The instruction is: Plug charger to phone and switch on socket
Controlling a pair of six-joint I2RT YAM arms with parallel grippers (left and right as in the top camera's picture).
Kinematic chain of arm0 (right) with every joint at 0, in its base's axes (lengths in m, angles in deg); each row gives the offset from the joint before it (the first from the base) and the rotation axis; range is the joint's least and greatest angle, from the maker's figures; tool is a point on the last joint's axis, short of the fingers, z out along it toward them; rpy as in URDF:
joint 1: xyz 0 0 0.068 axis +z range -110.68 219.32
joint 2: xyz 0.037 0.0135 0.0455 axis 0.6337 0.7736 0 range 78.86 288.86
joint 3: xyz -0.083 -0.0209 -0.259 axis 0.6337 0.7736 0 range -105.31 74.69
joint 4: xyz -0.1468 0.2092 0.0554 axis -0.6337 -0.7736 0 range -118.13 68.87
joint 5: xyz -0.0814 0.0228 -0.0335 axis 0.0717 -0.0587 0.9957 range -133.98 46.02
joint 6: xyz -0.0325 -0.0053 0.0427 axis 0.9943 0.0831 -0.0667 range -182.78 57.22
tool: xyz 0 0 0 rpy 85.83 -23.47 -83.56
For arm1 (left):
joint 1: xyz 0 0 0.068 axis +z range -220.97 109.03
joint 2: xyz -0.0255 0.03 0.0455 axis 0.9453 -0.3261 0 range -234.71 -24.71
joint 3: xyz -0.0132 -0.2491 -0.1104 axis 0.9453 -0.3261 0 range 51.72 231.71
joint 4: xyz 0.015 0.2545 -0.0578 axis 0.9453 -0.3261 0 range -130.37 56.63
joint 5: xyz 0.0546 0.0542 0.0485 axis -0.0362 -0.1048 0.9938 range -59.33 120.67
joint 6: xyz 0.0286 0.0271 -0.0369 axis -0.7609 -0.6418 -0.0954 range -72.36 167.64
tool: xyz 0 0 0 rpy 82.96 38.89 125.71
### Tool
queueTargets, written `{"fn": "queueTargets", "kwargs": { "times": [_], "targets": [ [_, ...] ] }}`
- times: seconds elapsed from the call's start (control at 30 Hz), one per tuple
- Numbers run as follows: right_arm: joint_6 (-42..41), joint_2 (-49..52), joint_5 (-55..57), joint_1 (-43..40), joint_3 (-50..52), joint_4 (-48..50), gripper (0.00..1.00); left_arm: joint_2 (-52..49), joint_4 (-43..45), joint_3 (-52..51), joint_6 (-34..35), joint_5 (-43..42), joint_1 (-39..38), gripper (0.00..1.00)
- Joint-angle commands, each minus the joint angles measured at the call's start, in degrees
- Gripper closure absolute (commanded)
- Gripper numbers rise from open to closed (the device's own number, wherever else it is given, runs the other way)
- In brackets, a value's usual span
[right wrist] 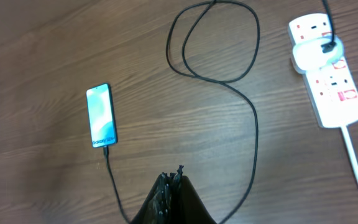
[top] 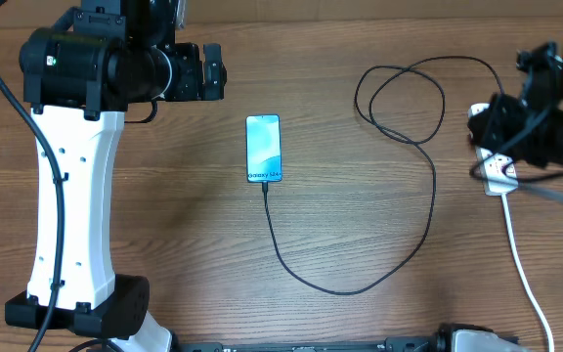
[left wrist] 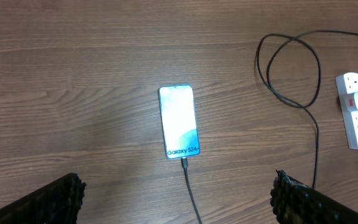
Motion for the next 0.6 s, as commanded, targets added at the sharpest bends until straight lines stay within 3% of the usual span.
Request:
{"fn": "queueTargets", "kwargs": {
  "times": [0.0,0.13,0.27,0.3,0.33,0.57],
  "targets": [
    [0.5,-3.7,0.6,0.2,-1.2,-2.3,0.96,1.1,-0.1,0.3,-1.1,0.3,0.2,0.00],
    [0.5,-6.3,0.7,0.2,-1.2,-6.8,0.95,1.1,-0.1,0.3,-1.1,0.3,0.2,0.00],
    [0.5,-8.2,2.1,0.2,-1.2,-10.5,0.83,1.1,-0.1,0.3,-1.1,0.3,0.2,0.00],
    [0.5,-8.5,2.4,0.2,-1.2,-10.9,0.75,1.1,-0.1,0.3,-1.1,0.3,0.2,0.00],
    [0.5,-8.8,2.4,0.2,-1.2,-10.9,0.02,1.1,-0.1,0.3,-1.1,0.3,0.2,0.00],
    [0.5,-8.7,3.8,0.2,-1.2,-10.3,0.00,1.1,-0.1,0.3,-1.1,0.3,0.2,0.00]
  ]
}}
